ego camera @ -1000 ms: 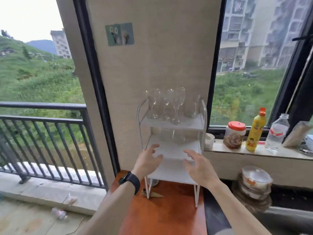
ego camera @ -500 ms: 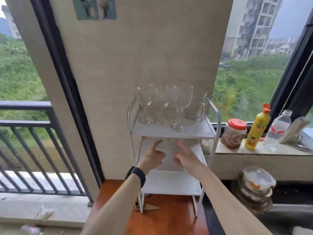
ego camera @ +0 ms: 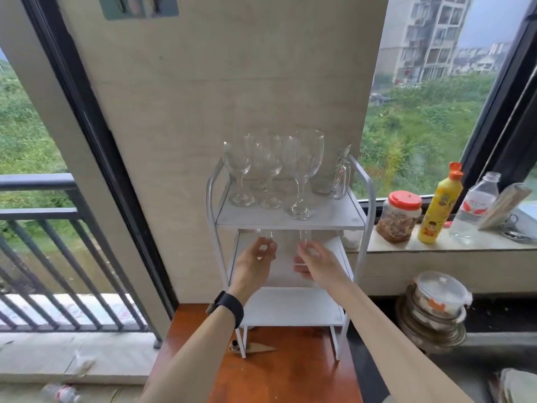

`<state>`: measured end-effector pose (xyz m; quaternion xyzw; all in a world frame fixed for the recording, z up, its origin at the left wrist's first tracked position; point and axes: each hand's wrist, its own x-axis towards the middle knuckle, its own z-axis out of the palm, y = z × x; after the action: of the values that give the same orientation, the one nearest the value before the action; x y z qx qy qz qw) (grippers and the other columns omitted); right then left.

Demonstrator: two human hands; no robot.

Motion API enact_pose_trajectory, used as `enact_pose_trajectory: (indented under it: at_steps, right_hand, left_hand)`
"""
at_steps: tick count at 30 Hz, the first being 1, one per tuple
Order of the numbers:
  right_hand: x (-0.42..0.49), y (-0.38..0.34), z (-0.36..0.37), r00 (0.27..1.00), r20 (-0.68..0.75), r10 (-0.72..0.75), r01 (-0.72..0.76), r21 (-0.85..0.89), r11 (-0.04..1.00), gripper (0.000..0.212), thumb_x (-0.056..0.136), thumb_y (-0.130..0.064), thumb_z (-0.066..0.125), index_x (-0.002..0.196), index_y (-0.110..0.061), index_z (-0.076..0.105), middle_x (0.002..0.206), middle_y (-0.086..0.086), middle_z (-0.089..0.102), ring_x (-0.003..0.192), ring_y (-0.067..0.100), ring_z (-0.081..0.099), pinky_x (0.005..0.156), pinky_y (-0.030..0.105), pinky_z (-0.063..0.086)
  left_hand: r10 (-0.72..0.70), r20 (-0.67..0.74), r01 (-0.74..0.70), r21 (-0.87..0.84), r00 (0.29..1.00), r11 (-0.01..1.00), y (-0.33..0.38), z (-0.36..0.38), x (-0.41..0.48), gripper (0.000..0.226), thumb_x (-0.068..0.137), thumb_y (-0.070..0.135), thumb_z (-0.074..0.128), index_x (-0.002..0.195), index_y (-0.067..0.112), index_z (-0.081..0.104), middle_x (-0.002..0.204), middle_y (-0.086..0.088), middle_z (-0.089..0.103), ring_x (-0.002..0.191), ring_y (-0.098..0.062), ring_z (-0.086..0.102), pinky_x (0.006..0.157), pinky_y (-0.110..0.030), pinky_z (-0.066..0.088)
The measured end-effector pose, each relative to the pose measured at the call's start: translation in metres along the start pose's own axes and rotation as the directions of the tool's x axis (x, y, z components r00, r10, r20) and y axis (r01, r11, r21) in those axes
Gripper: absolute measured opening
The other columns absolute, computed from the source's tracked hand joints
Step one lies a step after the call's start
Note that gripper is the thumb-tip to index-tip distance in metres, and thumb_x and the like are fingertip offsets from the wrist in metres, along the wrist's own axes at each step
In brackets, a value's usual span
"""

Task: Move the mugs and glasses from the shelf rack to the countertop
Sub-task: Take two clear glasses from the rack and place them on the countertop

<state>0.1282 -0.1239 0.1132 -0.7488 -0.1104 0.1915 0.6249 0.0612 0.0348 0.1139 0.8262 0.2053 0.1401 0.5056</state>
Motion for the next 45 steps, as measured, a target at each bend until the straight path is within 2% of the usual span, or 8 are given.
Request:
enact_pose_trajectory:
  at_steps: [6,12,18,22,28,33,40,45]
  right_hand:
    - [-0.035,0.019,-0.005,0.997,0.016,-0.074,0.075,-0.071,0.995,0.021,0.100,-0.043,0.052,0.102,-0.024,0.062,0.091,0.009,0.075,0.086,0.022,0.075,0.088,0.041,0.059]
    - [-0.064,0.022,-0.006,0.995,0.034,-0.097,0.100,-0.113,0.989,0.026,0.100,-0.046,0.049,0.110,-0.026,0.061,0.093,0.009,0.073,0.085,0.017,0.074,0.088,0.037,0.060]
    - [-0.061,0.004,-0.006,0.988,-0.084,-0.131,0.098,-0.321,0.942,0.047,0.086,-0.078,0.042,0.110,-0.041,0.059,0.111,-0.006,0.056,0.095,0.014,0.064,0.088,0.042,0.058]
    - [-0.061,-0.015,0.002,0.997,-0.001,-0.077,0.075,-0.189,0.979,0.048,0.098,-0.062,0.037,0.107,-0.025,0.065,0.106,-0.011,0.069,0.081,0.016,0.072,0.067,0.031,0.059]
    - [-0.067,-0.013,0.009,0.995,-0.052,-0.086,0.077,-0.166,0.983,0.044,0.103,-0.054,0.033,0.101,-0.020,0.061,0.090,0.001,0.070,0.078,0.021,0.071,0.084,0.040,0.060]
    - [-0.103,-0.001,0.007,0.986,-0.111,-0.126,0.107,-0.163,0.981,0.040,0.103,-0.052,0.033,0.092,-0.022,0.058,0.088,0.003,0.063,0.075,0.015,0.064,0.077,0.031,0.056]
    - [-0.179,0.041,-0.014,0.964,-0.235,-0.123,0.089,-0.149,0.985,0.042,0.104,-0.045,0.037,0.081,-0.015,0.055,0.074,0.000,0.058,0.061,0.006,0.056,0.062,0.023,0.049]
    - [-0.245,0.088,-0.045,0.930,-0.365,-0.034,-0.006,-0.107,0.994,0.045,0.103,-0.045,0.039,0.084,-0.008,0.056,0.074,0.003,0.058,0.066,0.016,0.058,0.068,0.035,0.050]
  left_hand:
    - [0.048,-0.037,-0.049,-0.043,0.998,0.998,-0.012,-0.006,-0.040,0.014,0.098,0.042,0.055,0.102,0.033,0.065,0.082,0.010,0.072,0.059,-0.010,0.059,0.055,-0.032,0.055]
    - [0.065,-0.003,-0.065,-0.074,0.998,0.995,-0.011,-0.008,-0.059,0.016,0.099,0.039,0.055,0.108,0.028,0.064,0.086,0.006,0.074,0.051,-0.005,0.061,0.048,-0.013,0.045]
    - [0.016,0.132,-0.013,-0.026,0.991,1.000,-0.002,-0.013,-0.057,0.040,0.096,0.056,0.049,0.122,0.026,0.059,0.101,0.006,0.073,0.064,-0.012,0.074,0.070,-0.031,0.058]
    - [-0.071,0.217,0.094,-0.098,0.974,0.991,0.010,-0.016,-0.055,0.051,0.095,0.065,0.040,0.115,0.026,0.065,0.111,-0.003,0.068,0.075,-0.019,0.077,0.076,-0.034,0.061]
    - [-0.030,0.150,0.054,-0.156,0.988,0.986,0.005,-0.012,-0.060,0.046,0.095,0.063,0.037,0.093,0.024,0.060,0.102,-0.006,0.068,0.076,-0.017,0.074,0.075,-0.034,0.059]
    - [0.048,0.162,-0.027,-0.130,0.986,0.991,-0.007,-0.010,-0.079,0.037,0.099,0.056,0.037,0.094,0.026,0.059,0.095,-0.001,0.069,0.072,-0.014,0.071,0.076,-0.037,0.059]
    - [0.136,0.297,-0.103,-0.124,0.945,0.987,-0.012,0.006,-0.131,0.029,0.100,0.055,0.037,0.096,0.035,0.058,0.100,0.005,0.070,0.075,-0.011,0.073,0.078,-0.037,0.062]
    - [0.164,0.457,-0.136,-0.093,0.874,0.986,-0.012,0.050,-0.173,0.034,0.098,0.059,0.037,0.105,0.035,0.060,0.096,0.006,0.071,0.074,-0.009,0.072,0.075,-0.037,0.061]
